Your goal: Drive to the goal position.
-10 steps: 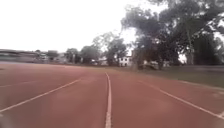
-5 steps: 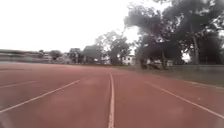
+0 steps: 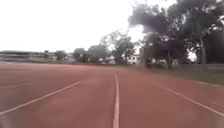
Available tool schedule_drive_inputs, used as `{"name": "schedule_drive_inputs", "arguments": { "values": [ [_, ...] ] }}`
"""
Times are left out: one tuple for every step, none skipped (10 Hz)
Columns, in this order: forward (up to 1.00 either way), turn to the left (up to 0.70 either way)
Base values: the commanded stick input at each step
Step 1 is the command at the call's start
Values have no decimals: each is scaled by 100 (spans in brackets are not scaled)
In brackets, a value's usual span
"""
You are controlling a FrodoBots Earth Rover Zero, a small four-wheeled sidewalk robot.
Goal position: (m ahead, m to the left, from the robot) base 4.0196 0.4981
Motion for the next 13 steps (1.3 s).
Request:
{"name": "schedule_drive_inputs", "arguments": {
  "values": [
    [45, 27],
    [45, 24],
    [45, 20],
    [45, 17],
    [45, 13],
    [45, 9],
    [45, 5],
    [45, 1],
    [45, 0],
    [45, 0],
    [45, 0],
    [45, 0],
    [45, 0]
  ]
}}
